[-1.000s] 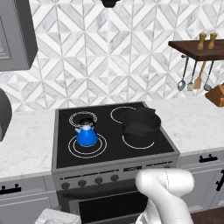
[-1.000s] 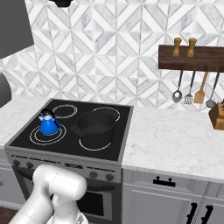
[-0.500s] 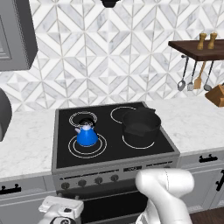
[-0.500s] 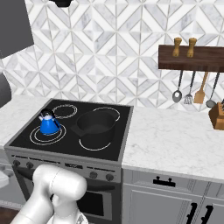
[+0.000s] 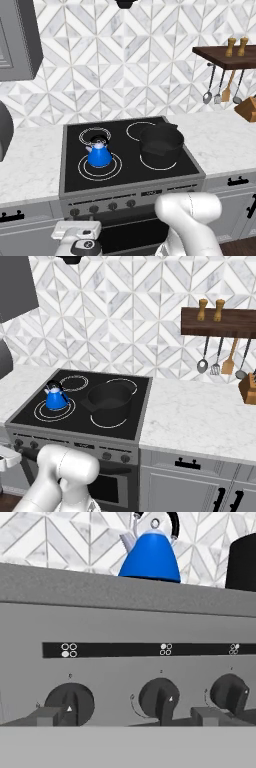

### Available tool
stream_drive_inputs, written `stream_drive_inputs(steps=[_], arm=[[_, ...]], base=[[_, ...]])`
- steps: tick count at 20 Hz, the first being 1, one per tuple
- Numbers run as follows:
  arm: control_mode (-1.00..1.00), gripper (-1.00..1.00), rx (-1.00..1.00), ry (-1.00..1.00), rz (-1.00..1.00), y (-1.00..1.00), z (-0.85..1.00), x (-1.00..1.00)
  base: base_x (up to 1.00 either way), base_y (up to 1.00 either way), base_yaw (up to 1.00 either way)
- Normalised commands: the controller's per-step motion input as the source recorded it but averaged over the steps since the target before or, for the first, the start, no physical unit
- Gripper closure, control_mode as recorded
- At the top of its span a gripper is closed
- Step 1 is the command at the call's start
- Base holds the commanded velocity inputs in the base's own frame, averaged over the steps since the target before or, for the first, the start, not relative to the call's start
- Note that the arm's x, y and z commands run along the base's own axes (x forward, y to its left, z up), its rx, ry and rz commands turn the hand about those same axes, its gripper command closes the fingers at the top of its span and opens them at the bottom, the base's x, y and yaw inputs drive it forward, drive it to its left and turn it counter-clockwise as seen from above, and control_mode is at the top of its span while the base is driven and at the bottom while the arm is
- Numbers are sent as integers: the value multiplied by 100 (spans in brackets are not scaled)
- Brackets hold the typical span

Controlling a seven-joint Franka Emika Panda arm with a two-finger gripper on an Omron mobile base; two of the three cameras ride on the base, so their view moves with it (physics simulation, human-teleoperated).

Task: Pick the kettle from the counter and place it on a stove burner. Then turn the burner on.

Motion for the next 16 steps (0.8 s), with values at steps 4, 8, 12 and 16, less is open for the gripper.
stream_drive_inputs(steps=[4, 8, 12, 16], arm=[[-100, -100, 0, -1, 0, 0, 0, 16], [-100, -100, 0, 0, 0, 13, -17, 2], [-100, -100, 0, 0, 0, 22, -16, 15], [-100, -100, 0, -3, 0, 26, -3, 21]], base=[[0, 0, 0], [0, 0, 0], [0, 0, 0], [0, 0, 0]])
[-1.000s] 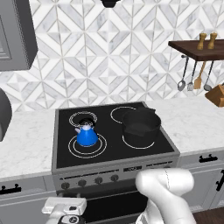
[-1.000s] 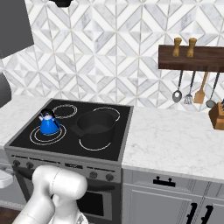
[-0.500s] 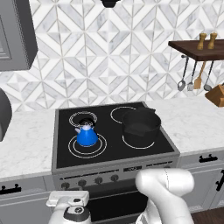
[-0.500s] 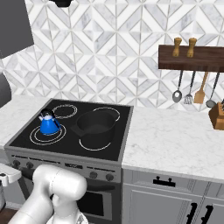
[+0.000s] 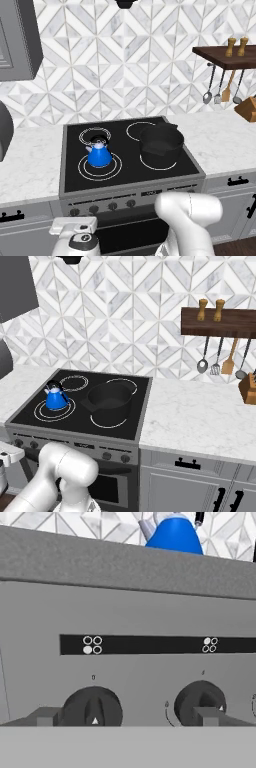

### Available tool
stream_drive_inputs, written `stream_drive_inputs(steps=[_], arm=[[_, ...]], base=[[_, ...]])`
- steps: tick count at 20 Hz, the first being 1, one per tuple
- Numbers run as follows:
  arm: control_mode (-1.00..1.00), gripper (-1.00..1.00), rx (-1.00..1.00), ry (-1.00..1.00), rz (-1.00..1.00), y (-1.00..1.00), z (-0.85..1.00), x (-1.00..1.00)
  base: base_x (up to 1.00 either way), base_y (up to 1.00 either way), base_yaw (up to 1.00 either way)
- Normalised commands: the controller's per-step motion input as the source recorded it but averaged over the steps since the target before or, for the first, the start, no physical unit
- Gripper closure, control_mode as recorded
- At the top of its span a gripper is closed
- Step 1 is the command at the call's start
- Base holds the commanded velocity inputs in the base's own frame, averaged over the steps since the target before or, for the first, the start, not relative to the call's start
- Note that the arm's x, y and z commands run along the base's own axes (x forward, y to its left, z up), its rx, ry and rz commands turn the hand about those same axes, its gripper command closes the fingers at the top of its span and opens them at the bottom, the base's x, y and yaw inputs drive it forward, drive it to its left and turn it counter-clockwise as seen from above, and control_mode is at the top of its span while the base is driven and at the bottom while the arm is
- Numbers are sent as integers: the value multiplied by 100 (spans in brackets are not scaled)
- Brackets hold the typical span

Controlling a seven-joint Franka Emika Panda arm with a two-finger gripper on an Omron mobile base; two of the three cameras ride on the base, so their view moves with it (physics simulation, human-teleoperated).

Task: Pick the kettle from the counter and place it on a stove burner. Then turn the burner on.

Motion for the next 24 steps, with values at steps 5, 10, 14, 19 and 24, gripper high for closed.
stream_drive_inputs(steps=[5, 10, 14, 19, 24], arm=[[-100, -100, 0, -4, 0, 18, -12, 18], [-100, -100, 0, 0, 0, 2, -23, 20], [-100, 100, 0, 0, 0, 0, -3, 9], [-100, 100, 0, 0, 0, 0, 0, 0], [-100, 100, -8, 1, 0, 1, 0, 0]], base=[[0, 0, 0], [0, 0, 0], [0, 0, 0], [0, 0, 0], [0, 0, 0]])
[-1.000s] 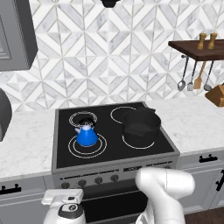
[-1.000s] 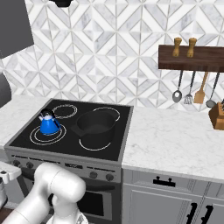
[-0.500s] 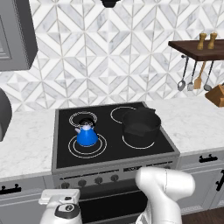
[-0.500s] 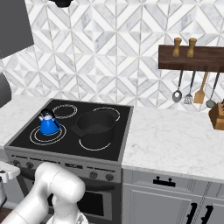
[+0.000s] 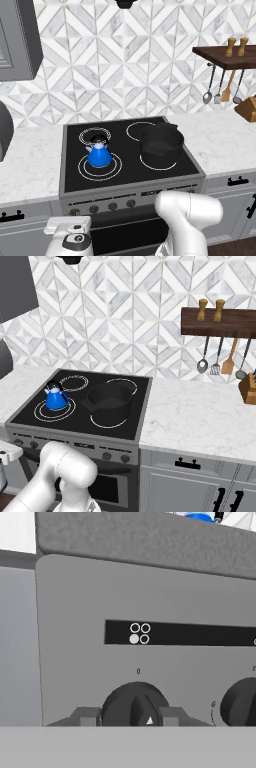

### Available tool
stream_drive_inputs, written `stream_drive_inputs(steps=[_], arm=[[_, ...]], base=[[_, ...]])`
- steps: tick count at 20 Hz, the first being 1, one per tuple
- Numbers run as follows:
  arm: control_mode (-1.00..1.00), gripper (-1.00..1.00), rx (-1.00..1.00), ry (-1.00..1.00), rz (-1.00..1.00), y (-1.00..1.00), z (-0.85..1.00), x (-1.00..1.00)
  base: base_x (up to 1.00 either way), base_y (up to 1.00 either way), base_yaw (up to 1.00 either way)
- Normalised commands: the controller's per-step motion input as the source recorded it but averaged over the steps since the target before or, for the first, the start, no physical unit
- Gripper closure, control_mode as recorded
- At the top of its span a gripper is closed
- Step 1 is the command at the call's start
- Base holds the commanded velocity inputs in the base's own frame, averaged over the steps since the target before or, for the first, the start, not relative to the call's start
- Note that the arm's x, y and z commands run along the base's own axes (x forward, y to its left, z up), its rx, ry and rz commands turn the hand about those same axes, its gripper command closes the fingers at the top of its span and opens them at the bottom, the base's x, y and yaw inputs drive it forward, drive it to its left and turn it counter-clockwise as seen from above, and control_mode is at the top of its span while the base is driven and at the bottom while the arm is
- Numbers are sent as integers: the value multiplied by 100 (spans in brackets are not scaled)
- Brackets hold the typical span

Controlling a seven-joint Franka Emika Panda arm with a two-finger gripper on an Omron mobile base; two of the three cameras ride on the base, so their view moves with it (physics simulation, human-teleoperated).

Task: Pick the kettle from the counter and place it on a stove burner. Then turn the burner on.

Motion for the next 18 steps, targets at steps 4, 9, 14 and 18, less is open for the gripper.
stream_drive_inputs(steps=[4, 9, 14, 18], arm=[[-100, 100, -32, 17, 0, 19, 0, 0], [-100, 100, -44, 32, 0, 24, -4, 0], [-100, 100, -49, 41, 0, 34, -5, 10], [-100, 100, -47, 39, 0, 34, -2, 17]], base=[[0, 0, 0], [0, 0, 0], [0, 0, 0], [0, 0, 0]])
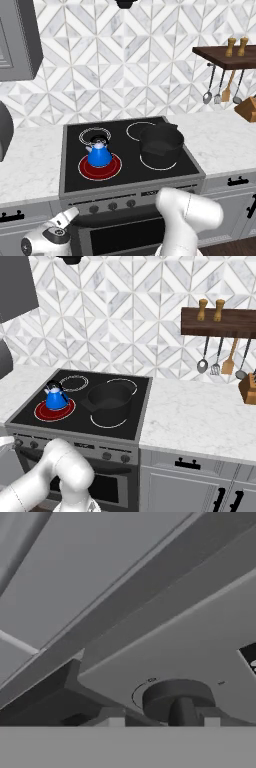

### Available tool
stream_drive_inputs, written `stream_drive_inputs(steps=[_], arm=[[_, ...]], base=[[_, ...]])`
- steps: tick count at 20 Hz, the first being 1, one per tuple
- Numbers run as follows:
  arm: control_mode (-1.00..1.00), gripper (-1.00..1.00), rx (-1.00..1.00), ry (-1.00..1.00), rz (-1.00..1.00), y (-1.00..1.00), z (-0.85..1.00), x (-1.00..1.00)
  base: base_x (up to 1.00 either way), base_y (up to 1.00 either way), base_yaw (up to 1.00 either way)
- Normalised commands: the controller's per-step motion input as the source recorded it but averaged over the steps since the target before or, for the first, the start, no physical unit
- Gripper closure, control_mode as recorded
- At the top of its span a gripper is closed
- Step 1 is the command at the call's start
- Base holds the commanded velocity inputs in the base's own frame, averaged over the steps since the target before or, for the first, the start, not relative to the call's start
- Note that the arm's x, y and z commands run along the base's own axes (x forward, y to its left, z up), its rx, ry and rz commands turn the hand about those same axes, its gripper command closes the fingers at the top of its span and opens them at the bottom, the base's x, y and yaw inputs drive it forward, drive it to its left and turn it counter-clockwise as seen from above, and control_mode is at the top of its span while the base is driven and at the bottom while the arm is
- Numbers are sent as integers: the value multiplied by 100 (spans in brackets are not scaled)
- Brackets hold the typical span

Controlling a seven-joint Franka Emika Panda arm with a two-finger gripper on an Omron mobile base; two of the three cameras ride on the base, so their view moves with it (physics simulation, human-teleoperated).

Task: Pick the kettle from the counter and place it on a stove burner. Then turn the burner on.

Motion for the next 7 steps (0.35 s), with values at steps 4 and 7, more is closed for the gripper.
stream_drive_inputs(steps=[4, 7], arm=[[-100, 100, -35, 28, 0, 29, 0, 14], [-100, 100, -11, 4, 2, 3, 0, 0]], base=[[0, 0, 0], [0, 0, 0]])
